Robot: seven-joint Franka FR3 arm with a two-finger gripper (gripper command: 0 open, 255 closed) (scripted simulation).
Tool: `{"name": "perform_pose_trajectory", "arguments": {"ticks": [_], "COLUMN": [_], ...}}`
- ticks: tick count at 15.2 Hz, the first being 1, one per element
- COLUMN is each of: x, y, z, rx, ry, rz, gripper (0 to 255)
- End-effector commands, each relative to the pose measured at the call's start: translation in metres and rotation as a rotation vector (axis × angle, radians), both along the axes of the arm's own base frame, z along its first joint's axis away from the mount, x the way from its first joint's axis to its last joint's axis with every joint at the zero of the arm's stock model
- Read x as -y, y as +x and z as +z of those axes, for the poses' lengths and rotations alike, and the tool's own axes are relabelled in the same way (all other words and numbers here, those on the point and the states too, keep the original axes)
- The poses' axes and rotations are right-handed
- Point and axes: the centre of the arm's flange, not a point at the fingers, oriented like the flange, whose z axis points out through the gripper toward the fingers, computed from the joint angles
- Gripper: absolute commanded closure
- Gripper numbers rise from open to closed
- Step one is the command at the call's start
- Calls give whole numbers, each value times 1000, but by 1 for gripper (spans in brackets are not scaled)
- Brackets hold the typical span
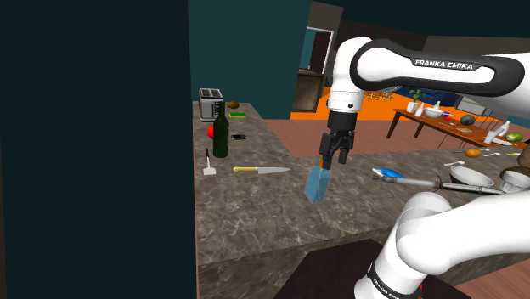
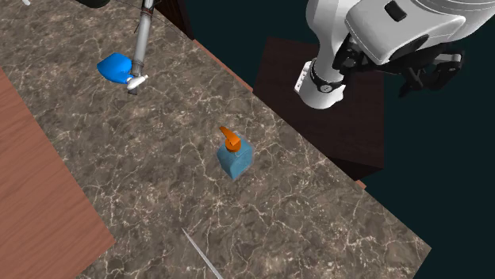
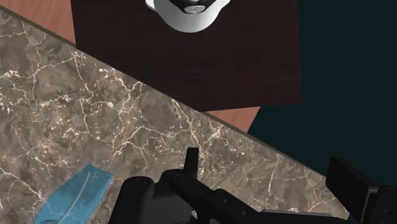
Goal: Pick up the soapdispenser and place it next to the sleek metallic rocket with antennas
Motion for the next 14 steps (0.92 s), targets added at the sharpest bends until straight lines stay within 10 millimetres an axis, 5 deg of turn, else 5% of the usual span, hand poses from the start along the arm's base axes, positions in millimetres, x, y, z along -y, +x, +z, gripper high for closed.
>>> {"name": "perform_pose_trajectory", "arguments": {"ticks": [1, 14], "x": [0, 115], "y": [0, 95], "z": [0, -81], "rx": [0, -70], "ry": [0, -86], "rz": [0, -161], "gripper": [0, 0]}}
